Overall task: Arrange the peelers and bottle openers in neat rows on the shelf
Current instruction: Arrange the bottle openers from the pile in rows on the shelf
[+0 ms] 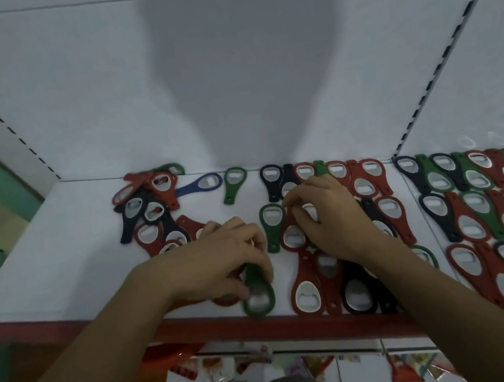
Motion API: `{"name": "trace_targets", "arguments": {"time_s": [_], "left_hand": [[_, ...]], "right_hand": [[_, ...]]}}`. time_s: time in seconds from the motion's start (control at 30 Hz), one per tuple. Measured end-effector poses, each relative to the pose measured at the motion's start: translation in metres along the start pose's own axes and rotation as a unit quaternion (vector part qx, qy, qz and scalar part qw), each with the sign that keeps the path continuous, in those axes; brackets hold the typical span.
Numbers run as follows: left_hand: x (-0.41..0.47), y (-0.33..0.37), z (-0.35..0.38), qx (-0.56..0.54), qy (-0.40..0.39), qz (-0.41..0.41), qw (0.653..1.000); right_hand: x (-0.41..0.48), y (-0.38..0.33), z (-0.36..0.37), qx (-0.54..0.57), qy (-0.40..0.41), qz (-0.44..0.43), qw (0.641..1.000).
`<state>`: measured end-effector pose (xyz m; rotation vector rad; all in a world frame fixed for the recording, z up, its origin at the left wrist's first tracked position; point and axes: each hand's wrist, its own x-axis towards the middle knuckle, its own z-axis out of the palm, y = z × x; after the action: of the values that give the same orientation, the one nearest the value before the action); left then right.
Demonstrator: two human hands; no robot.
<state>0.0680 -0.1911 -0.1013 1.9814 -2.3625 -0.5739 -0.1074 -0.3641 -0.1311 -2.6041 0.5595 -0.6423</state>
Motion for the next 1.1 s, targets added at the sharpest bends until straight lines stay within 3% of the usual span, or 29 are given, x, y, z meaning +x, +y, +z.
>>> {"name": "trace_targets", "arguments": {"time_s": [0.13,0.23,0.37,0.57,0.67,0.83,1.0,1.1], "left_hand": [[0.0,0.004,-0.004,-0.097,0.121,-0.039,0.987],[-0.004,0.012,-0.002,-0.24,0.214,-0.088,0.943],[-0.006,0.026,0.012,-0.354,0.222,-0.16,0.895],[0.003,0.047,0.035,-0.302,0.216,-0.243,0.896],[0.004,0.056,0.041,-0.254,0.217,-0.25,0.909],[0.006,0.06,0.046,-0.196,0.25,-0.243,0.916],[0.001,0.058,0.051,-0.178,0.255,-0.208,0.927],[-0.002,0.056,0.052,-0.146,0.214,-0.176,0.95]], "right_hand": [[-0.004,0.001,-0.003,-0.01,0.023,0.005,1.0],[-0.01,0.004,-0.004,-0.02,0.037,0.026,0.999],[-0.018,0.007,-0.004,-0.022,0.03,0.05,0.998],[-0.022,0.008,-0.006,-0.03,0.016,0.07,0.997],[-0.025,0.008,-0.013,-0.023,-0.02,0.016,0.999],[-0.034,0.009,-0.021,-0.017,-0.151,-0.042,0.987],[-0.04,0.006,-0.02,0.002,-0.133,-0.049,0.99],[-0.04,0.007,-0.019,0.012,-0.13,-0.062,0.989]]}}
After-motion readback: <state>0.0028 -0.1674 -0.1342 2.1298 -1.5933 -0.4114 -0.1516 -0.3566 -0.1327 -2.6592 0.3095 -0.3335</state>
